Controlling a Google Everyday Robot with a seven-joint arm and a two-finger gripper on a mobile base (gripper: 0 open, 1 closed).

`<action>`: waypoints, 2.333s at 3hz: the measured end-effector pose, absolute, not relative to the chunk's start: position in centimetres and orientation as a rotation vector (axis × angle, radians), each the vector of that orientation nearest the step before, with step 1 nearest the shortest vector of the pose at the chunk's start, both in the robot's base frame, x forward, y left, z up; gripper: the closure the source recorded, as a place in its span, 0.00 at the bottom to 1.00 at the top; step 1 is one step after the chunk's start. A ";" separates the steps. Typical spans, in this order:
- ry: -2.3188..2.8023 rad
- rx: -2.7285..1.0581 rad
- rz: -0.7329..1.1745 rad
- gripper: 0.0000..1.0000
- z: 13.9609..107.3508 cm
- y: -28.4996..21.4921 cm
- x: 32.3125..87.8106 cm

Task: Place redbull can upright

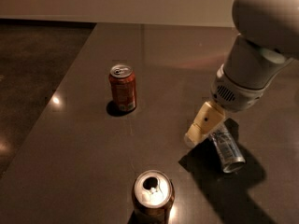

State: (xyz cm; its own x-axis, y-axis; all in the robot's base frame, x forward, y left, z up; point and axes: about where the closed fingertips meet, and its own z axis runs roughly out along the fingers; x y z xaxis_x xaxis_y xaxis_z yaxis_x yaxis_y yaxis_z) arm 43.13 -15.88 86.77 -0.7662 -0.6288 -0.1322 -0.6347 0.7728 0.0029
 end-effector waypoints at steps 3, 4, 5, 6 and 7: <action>2.920 -0.968 0.071 0.42 84.3 -16.4 43.9; 2.910 -1.011 0.084 0.65 84.5 -16.2 44.0; 2.788 -1.163 0.103 0.96 86.5 -14.7 44.1; 2.664 -1.280 0.155 1.00 88.2 -13.5 43.9; 2.523 -1.317 0.238 1.00 90.0 -13.0 44.6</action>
Offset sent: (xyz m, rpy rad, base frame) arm 0.0076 -0.0092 -0.0308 -0.0327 0.0766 -0.0602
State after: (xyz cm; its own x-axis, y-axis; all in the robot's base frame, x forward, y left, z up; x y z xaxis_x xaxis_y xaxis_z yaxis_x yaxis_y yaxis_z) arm 44.61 -13.03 90.03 -0.5429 -0.7749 -0.3238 -0.8217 0.5697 0.0144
